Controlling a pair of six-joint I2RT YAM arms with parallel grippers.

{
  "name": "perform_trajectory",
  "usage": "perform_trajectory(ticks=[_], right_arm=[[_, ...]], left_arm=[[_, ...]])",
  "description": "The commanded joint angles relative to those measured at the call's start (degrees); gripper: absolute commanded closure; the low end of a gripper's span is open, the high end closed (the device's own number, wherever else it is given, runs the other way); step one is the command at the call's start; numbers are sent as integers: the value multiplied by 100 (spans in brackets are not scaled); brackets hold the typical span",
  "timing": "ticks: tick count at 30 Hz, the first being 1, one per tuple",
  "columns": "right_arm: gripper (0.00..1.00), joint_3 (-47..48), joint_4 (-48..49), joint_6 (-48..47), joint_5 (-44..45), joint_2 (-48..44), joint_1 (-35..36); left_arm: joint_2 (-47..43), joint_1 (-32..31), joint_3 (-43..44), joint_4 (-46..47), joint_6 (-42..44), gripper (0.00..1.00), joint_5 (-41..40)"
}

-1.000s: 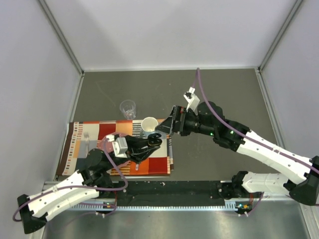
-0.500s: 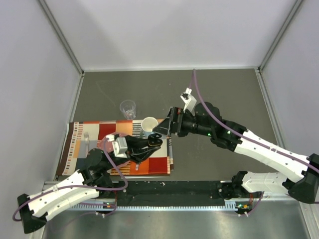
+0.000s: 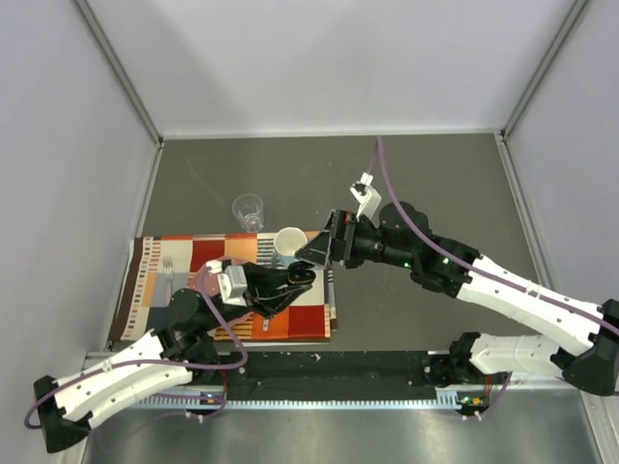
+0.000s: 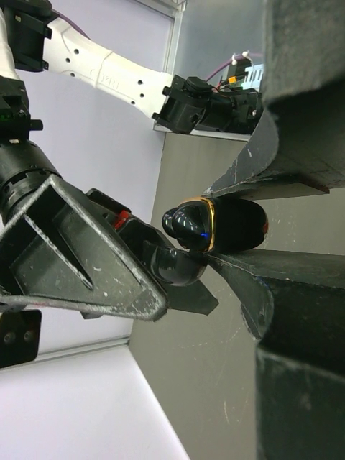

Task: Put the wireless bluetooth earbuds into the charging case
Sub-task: Close the charging case.

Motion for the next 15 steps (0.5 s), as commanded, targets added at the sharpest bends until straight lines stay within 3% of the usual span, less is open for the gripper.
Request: perform_trajectory(ticks=[1,11,15], right_arm=[[1,-127,222,149,-154,-270,159],[1,-470,355,342,-137,-551,264],[1,-672,127,482,536,-823,264]], left_arm=[[-24,-13,263,307,-176,100,-286],[-156,-13,351,-1,-368,100,-619],[-112,-13,491,-403,-737,100,-970]])
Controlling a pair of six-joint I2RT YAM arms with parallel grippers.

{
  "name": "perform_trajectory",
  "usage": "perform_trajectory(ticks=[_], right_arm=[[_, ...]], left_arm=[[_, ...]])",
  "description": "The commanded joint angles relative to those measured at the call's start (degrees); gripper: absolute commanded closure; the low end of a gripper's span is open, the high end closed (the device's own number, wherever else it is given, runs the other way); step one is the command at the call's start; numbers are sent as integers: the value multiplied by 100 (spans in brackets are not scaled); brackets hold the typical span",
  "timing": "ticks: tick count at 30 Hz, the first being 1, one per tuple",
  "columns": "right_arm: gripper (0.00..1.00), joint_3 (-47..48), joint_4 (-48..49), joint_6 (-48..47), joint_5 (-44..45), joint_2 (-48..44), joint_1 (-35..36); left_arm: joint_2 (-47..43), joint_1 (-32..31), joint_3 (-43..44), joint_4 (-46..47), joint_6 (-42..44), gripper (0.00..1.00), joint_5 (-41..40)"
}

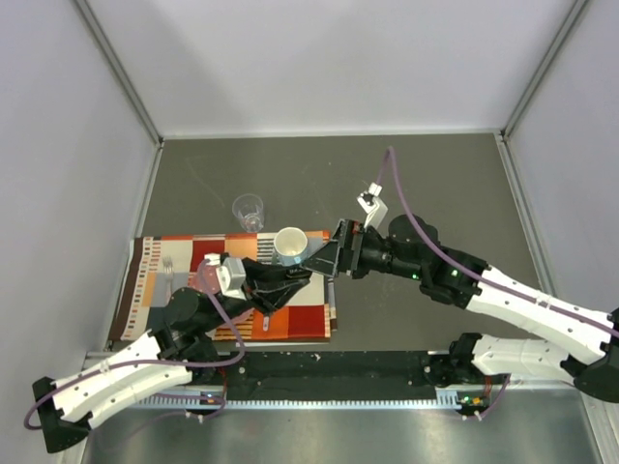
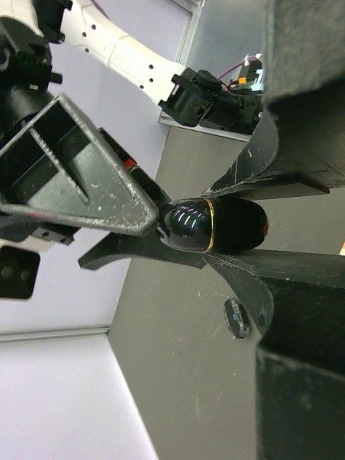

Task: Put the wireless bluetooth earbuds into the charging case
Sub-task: Close the charging case, then place the charging case at the center of the board.

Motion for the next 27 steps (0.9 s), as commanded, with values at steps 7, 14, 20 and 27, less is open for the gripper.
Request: perform_trajectory(ticks=[7,14,20,27], right_arm=[[1,-694,-942,964,2288,-1498,-149],[1,-291,-2163,797,2780,-1877,-554],[1,-132,-2928,648,3543,-2280,-563],[1,675,-3166,217,3923,-2448,-563]], left_arm=[[864,6,1906,-2394,-720,100,-818],[1875,6,2358,-2433,-1212,100,-406],[2666,6,2832,-2494,-1423,100,-27],[3273,6,2736,-1652,-1994,100,79]])
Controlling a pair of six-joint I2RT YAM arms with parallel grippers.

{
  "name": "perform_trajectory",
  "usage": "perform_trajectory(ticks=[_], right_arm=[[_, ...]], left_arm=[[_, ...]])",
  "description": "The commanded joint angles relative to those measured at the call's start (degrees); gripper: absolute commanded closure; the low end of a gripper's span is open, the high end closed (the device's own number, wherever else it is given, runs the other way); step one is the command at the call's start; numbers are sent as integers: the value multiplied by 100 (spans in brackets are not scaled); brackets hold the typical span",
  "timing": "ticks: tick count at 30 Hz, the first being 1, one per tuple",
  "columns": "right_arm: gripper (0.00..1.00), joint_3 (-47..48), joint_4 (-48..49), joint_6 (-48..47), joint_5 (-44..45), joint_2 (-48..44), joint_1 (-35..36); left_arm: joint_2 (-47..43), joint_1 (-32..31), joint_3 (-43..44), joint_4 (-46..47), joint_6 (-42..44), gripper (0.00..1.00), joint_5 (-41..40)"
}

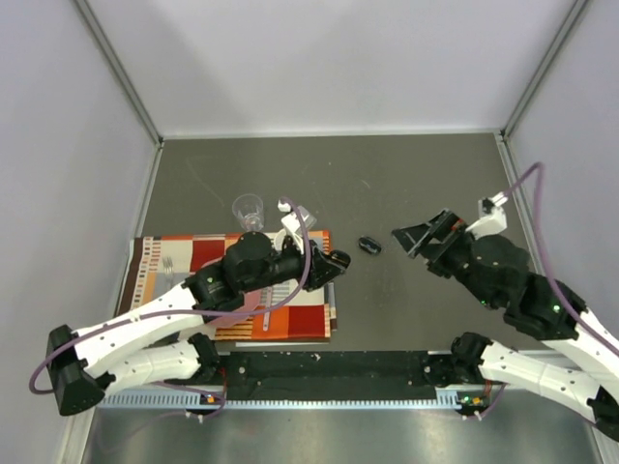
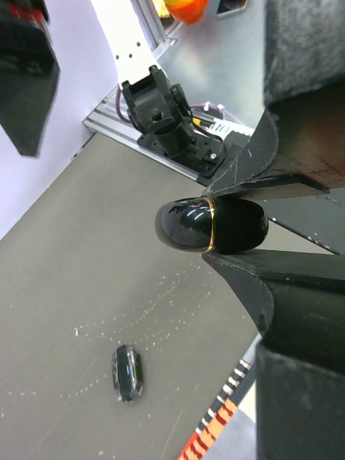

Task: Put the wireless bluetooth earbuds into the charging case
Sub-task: Place the charging case at the center of the board.

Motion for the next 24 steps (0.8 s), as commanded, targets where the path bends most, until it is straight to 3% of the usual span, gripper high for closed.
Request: perform_trajectory(ticks=[1,7,18,24], right_arm=[[1,726,-121,-441,476,-92,-54],[1,718,-130,-591,213,-136,-54],[1,402,-130,-468,-156,-408,-54],[1,296,-139,-512,-156,-426,-54]], left_arm=[[303,4,122,981,-591,100,133],[1085,13,236,1508,-970,100,519],[2781,13,306,2748,-2252,100,546],[3827,4,630,3065,-2508,100,617]])
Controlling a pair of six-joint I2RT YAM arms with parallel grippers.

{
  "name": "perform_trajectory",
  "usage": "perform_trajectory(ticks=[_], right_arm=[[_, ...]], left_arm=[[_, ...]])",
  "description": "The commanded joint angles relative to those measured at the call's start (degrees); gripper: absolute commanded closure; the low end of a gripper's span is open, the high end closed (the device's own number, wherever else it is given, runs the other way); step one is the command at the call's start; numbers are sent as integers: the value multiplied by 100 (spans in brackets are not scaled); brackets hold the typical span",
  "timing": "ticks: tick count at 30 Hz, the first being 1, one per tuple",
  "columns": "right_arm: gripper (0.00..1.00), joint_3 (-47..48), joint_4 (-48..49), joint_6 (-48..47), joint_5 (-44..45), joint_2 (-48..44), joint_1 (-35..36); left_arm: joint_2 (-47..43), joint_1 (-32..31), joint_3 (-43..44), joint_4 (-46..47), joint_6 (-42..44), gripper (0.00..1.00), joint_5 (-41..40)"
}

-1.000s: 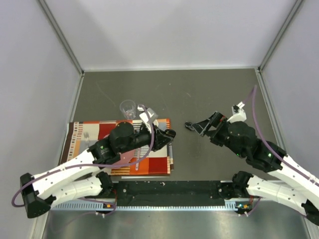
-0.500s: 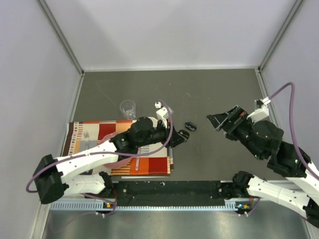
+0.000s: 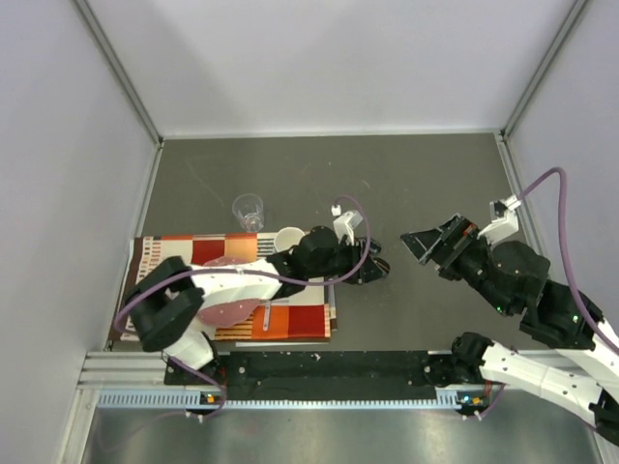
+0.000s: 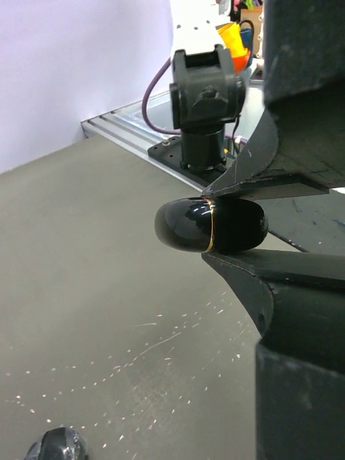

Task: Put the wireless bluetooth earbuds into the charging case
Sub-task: Place the charging case at the center of the board.

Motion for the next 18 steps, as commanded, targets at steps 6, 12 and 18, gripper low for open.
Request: perform_trajectory(ticks=[6,12,18], right_arm=[[1,-152,40,-94,-161,-94,-41],[1,-152,-48,-121,-109,-261,-58],[1,-152,-109,-173,-21,-402,-49]], left_arm=[[1259,11,588,943,-759,100,97],[1611,11,554,953,-900,99,-211],[1620,37,430,698,-734,95,-597]])
